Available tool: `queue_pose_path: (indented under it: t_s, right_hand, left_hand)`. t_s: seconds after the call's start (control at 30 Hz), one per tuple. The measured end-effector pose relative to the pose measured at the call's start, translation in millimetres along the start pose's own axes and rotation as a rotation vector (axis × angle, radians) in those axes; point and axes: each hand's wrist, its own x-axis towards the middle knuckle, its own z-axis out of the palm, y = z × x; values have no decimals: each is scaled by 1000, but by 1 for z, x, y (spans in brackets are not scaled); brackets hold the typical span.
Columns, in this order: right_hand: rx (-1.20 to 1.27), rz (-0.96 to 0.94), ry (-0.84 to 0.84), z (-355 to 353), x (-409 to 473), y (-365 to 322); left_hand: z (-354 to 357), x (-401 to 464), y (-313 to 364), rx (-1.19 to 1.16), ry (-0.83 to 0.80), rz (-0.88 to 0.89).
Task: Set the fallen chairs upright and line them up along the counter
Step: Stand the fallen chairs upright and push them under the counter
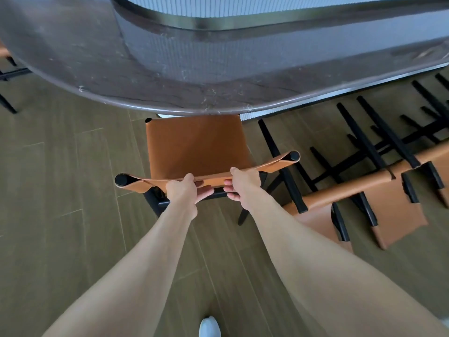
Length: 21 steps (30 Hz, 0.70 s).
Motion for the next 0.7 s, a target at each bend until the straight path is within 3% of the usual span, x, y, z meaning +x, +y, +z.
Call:
queue_pose_path:
  t_s: [0.23, 0.4, 0.7]
  right_hand:
    - [-142, -188, -71, -51, -30, 9]
    - [-57, -323, -43, -120, -59, 18]
    - [0, -355, 44, -300, -126, 42]
  left_hand:
    - [-5, -40, -7, 411, -243, 52]
    - [27, -84, -8, 509, -452, 222]
    - [111, -182, -67, 682, -616, 305]
